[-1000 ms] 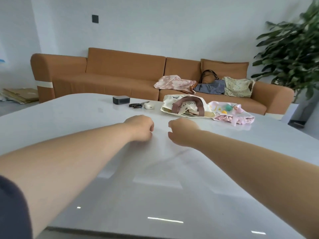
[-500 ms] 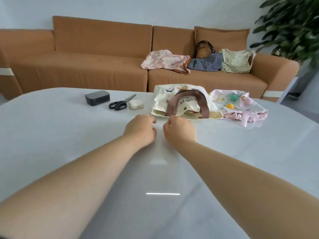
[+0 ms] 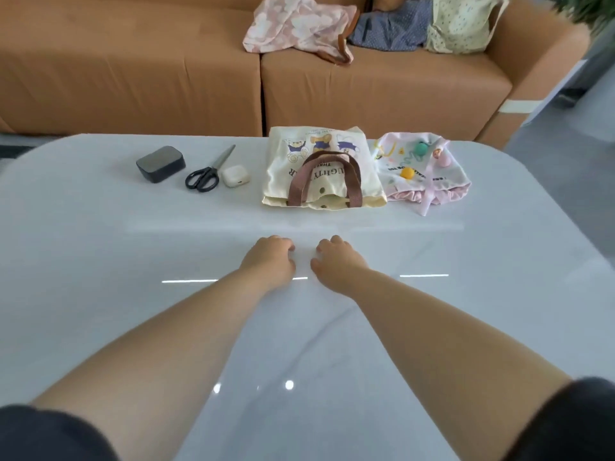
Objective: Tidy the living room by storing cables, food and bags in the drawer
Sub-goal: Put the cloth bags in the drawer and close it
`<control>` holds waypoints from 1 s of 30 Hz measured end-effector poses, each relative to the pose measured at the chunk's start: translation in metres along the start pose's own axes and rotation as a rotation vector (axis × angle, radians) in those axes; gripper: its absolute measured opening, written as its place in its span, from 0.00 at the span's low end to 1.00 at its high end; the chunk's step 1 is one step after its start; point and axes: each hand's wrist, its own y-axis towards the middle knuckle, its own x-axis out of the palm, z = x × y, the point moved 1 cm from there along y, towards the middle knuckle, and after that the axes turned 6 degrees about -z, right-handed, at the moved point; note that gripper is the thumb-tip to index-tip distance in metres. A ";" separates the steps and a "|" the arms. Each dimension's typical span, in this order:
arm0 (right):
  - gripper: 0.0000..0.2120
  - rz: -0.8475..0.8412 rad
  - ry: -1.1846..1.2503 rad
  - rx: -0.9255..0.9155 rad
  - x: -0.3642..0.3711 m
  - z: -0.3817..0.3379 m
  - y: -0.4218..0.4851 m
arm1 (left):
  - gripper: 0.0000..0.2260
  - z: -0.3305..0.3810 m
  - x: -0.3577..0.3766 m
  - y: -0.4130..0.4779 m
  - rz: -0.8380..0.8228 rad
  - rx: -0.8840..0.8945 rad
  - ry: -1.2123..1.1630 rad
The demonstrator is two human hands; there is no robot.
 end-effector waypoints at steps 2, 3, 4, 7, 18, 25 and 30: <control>0.20 -0.065 0.019 0.039 -0.013 0.011 -0.013 | 0.18 0.021 -0.003 -0.008 -0.053 -0.033 -0.028; 0.21 -0.082 0.028 0.052 -0.020 0.016 -0.021 | 0.18 0.032 -0.004 -0.011 -0.066 -0.045 -0.039; 0.21 -0.089 0.033 0.057 -0.027 0.021 -0.028 | 0.19 0.043 -0.005 -0.015 -0.068 -0.059 -0.045; 0.22 -0.073 0.074 0.097 -0.058 0.047 -0.052 | 0.19 0.090 -0.010 -0.029 -0.054 -0.093 -0.082; 0.24 -0.122 0.046 0.195 -0.150 0.216 -0.148 | 0.22 0.280 0.040 -0.069 -0.160 -0.144 -0.090; 0.24 -0.124 0.063 0.291 -0.162 0.260 -0.172 | 0.22 0.345 0.052 -0.066 -0.207 0.002 0.045; 0.23 -0.128 -0.017 0.292 -0.176 0.271 -0.175 | 0.20 0.350 0.044 -0.053 -0.204 0.113 0.363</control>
